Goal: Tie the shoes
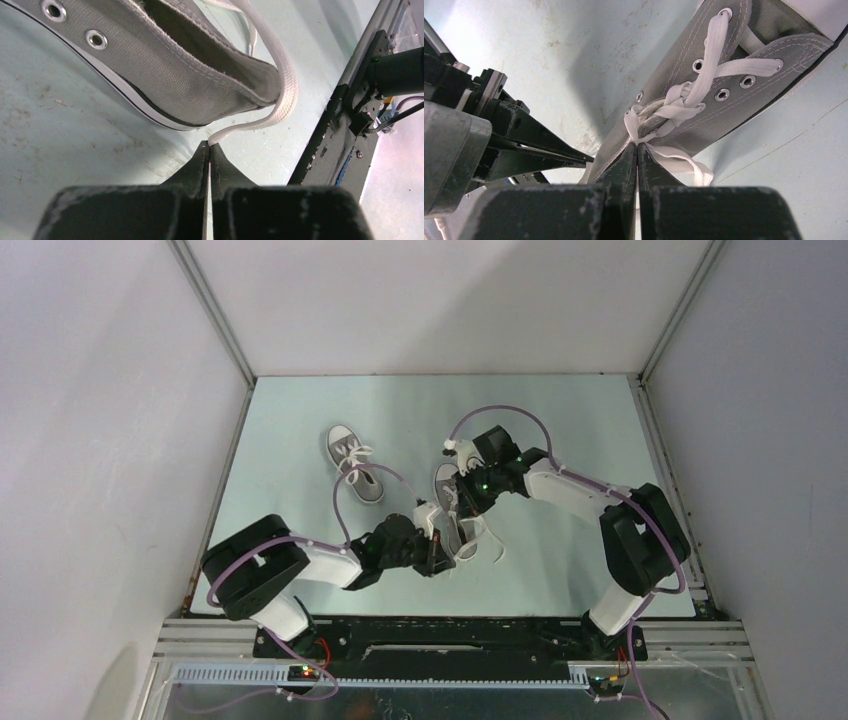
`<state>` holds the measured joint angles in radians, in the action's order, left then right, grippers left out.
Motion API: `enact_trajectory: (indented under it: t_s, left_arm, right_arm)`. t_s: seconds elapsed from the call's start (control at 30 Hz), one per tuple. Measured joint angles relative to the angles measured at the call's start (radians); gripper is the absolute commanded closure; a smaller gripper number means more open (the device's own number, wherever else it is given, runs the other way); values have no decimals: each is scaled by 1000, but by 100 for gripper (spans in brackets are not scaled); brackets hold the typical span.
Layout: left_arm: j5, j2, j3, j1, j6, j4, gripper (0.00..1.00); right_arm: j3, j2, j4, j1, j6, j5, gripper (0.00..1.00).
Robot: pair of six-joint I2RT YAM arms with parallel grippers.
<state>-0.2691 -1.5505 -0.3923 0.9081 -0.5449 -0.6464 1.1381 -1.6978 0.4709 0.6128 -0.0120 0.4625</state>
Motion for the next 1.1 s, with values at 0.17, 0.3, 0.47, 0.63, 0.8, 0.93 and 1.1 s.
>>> enact_trajectory:
  t_s: [0.17,0.3,0.47,0.63,0.8,0.93,1.1]
  left_arm:
    - [15,61,-1,0,1,65,100]
    - [56,179,-43,-3,9,211,100]
    - [78,235,-169,-53,27,376,100]
    - [100,159,-300,-114,42,505,100]
    - [107,59,-361,-121,49,579,100]
    - [108,24,-367,-124,48,603,100]
    - [118,21,-369,-133,47,625,100]
  right_arm:
    - [13,12,21,-19,-11,45,100]
    - [42,14,45,-31,-25,92,100]
    - [77,14,68,-41,-47,140,100]
    - [78,14,79,-75,-89,216,100]
    - [78,14,84,-105,-116,241,100]
    - [78,14,85,-106,-132,243,100]
    - [78,14,91,-106,-138,241,100]
